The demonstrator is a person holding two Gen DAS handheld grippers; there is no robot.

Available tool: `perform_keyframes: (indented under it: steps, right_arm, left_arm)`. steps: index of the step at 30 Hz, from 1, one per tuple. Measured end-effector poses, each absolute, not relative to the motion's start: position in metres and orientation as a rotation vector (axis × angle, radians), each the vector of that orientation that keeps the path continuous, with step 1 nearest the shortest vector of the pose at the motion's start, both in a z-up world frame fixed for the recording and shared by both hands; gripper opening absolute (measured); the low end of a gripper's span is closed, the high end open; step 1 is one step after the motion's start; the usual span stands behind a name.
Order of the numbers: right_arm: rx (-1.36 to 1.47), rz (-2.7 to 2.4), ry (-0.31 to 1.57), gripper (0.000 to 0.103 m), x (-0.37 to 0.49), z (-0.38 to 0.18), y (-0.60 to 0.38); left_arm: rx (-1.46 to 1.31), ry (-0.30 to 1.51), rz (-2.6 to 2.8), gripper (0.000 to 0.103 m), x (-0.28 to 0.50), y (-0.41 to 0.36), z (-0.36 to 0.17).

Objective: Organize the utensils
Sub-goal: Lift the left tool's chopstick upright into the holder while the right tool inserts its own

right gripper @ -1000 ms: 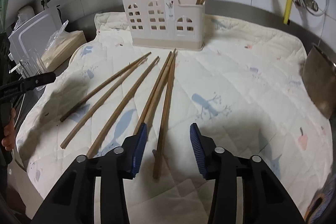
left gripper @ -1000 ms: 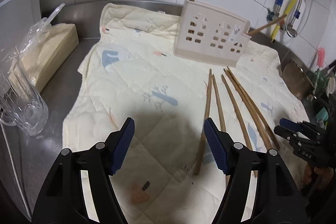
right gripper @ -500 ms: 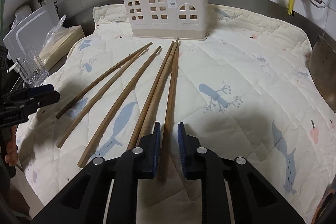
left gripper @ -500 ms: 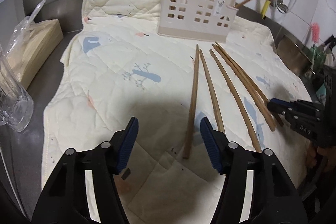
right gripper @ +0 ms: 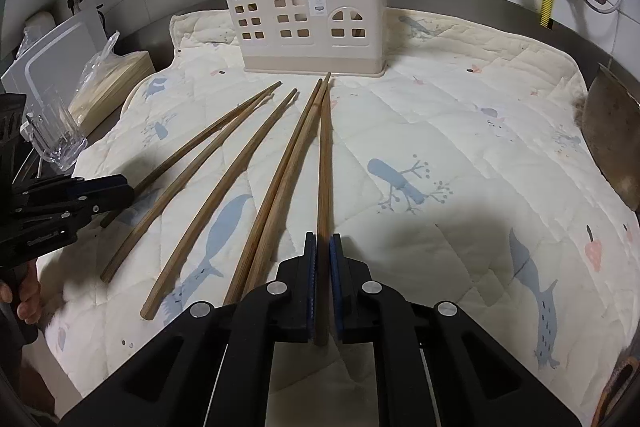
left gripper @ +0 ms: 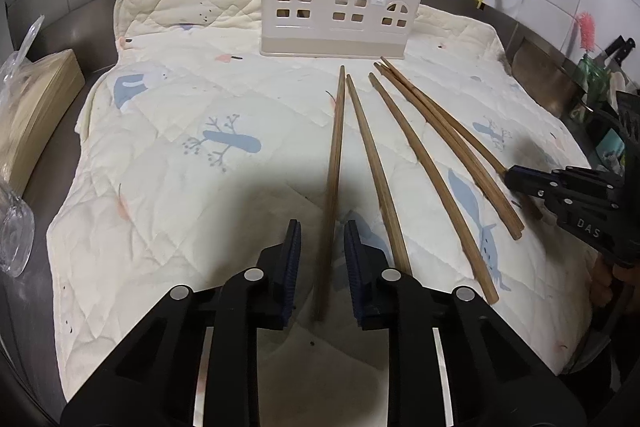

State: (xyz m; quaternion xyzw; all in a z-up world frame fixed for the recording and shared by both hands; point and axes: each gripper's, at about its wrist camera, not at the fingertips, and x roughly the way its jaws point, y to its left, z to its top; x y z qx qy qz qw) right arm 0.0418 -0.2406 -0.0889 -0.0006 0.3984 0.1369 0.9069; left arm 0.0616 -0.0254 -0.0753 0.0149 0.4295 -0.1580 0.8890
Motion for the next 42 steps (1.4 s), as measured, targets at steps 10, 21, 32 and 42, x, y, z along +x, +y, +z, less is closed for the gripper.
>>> perform_keyframes:
  steps: [10, 21, 32, 42]
  right_arm:
    - [0.001, 0.275, 0.813, 0.007, 0.040, -0.087, -0.246]
    - [-0.004, 0.270, 0.734, 0.007, 0.033, -0.058, -0.254]
    - [-0.011, 0.291, 0.609, 0.006, 0.039, 0.000, -0.263]
    - [-0.048, 0.322, 0.533, 0.006, 0.064, 0.044, -0.254]
  left_arm:
    - [0.055, 0.899, -0.327, 0.009, 0.067, -0.029, -0.081]
    - [0.058, 0.859, -0.347, 0.006, 0.064, -0.032, -0.056]
    - [0.032, 0.721, -0.371, 0.006, 0.074, -0.023, 0.014]
    - [0.072, 0.674, -0.424, 0.005, 0.099, -0.042, 0.050]
